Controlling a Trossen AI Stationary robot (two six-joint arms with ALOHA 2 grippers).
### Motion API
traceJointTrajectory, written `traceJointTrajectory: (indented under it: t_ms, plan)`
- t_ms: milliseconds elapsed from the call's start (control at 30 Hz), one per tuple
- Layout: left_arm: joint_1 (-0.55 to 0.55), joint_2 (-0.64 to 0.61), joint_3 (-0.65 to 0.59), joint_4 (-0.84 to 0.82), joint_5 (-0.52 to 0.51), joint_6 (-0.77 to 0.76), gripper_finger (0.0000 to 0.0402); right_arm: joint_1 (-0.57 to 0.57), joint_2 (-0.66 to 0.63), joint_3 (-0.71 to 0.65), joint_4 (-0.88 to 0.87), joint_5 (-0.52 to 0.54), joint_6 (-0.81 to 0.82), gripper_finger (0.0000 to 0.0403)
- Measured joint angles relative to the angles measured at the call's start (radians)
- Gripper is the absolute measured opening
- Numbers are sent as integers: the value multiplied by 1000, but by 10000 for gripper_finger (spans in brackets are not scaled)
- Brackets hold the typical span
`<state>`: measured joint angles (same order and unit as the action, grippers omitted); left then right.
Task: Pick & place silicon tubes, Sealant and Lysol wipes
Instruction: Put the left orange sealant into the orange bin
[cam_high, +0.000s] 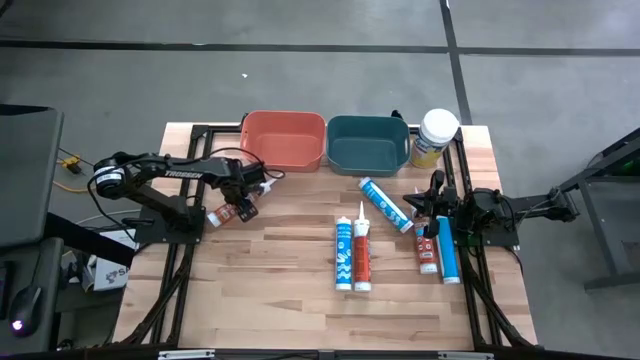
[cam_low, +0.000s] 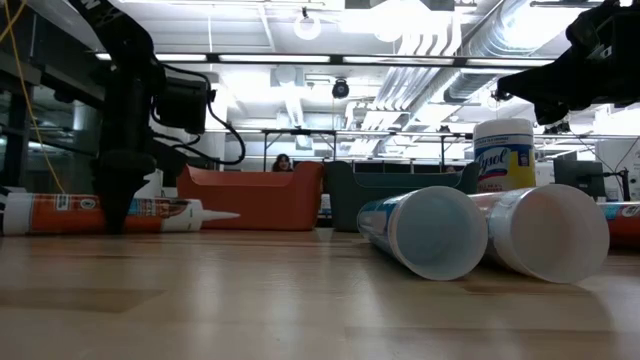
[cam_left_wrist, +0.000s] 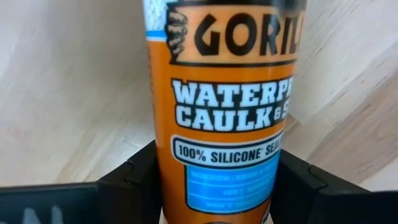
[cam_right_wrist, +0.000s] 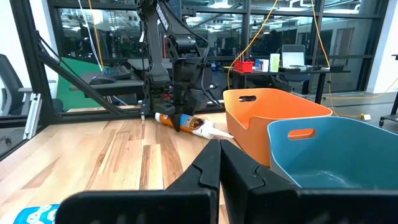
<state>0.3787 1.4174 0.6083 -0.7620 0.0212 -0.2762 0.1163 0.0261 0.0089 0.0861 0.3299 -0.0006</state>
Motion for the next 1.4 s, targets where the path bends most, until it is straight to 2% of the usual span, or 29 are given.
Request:
traceJointTrajectory:
  t_ms: [467,867,1067,1267,1400]
  plan:
    - [-29,0,0,11,7,-35,195,0,0,0,0,0,0,1]
    - [-104,-39,28,8,26,-53,190,0,0,0,0,0,0,1]
    - [-162,-81,41,32,157,-71,184,0,0,0,0,0,0,1]
    - [-219,-124,42,102,139,-65,184,0,0,0,0,0,0,1]
    - [-220,-153,43,156,122,-21,183,0,0,0,0,0,0,1]
